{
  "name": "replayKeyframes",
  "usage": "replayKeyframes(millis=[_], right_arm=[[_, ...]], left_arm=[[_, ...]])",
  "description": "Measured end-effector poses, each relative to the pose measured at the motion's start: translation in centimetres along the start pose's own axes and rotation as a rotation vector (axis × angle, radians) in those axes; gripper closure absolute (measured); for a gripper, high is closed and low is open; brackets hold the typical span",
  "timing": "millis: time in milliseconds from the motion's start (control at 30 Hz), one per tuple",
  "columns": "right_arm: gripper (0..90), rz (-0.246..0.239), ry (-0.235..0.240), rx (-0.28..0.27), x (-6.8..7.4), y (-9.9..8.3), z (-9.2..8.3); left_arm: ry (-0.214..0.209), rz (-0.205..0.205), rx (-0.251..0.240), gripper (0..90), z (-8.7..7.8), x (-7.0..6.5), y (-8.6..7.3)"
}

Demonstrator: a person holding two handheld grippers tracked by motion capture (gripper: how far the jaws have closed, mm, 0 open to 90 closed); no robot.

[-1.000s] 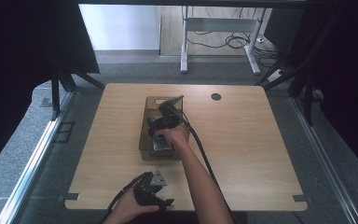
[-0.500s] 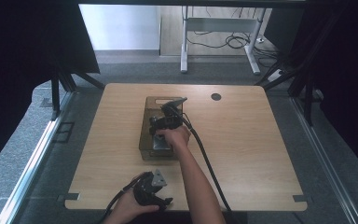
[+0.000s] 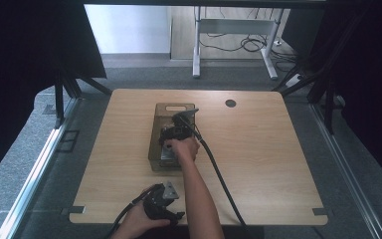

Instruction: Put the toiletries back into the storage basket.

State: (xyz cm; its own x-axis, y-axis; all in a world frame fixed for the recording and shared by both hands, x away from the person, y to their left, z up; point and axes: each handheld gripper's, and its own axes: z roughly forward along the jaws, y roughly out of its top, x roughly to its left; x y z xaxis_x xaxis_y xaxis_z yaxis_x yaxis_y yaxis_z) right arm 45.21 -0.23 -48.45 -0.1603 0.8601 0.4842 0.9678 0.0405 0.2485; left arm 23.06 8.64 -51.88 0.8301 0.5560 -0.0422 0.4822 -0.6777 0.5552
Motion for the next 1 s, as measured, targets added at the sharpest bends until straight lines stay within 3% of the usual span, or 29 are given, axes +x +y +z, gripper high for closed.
replayKeyframes(millis=[400, 1000], right_arm=[[44.9, -0.005, -0.046, 0.004, 0.3, -0.2, 0.2], [44.9, -0.033, -0.03, 0.011, 2.4, 0.0, -0.5]], left_arm=[[-0.017, -0.003, 0.001, 19.9, 0.2, -0.2, 0.0], [-0.015, 0.003, -0.001, 19.9, 0.2, -0.2, 0.1]])
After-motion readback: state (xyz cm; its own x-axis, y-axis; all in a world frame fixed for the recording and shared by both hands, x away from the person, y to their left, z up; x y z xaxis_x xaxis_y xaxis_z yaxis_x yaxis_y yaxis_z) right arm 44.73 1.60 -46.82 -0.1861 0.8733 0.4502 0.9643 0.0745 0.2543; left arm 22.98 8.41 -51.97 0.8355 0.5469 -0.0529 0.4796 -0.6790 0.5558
